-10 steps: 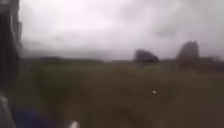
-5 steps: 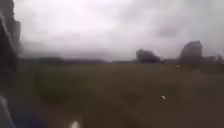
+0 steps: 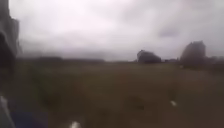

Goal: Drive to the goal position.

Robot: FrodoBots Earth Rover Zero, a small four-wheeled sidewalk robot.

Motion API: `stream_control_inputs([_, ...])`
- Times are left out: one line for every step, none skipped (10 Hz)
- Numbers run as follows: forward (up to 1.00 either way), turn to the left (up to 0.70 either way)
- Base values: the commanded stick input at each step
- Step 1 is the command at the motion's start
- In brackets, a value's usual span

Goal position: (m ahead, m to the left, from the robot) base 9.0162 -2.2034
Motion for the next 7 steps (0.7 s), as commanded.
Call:
stream_control_inputs([0.7, 0.0])
stream_control_inputs([0.7, 0.0])
stream_control_inputs([0.7, 0.0])
stream_control_inputs([0.7, 0.0])
stream_control_inputs([0.7, 0.0])
stream_control_inputs([0.7, 0.0])
stream_control_inputs([0.7, 0.0])
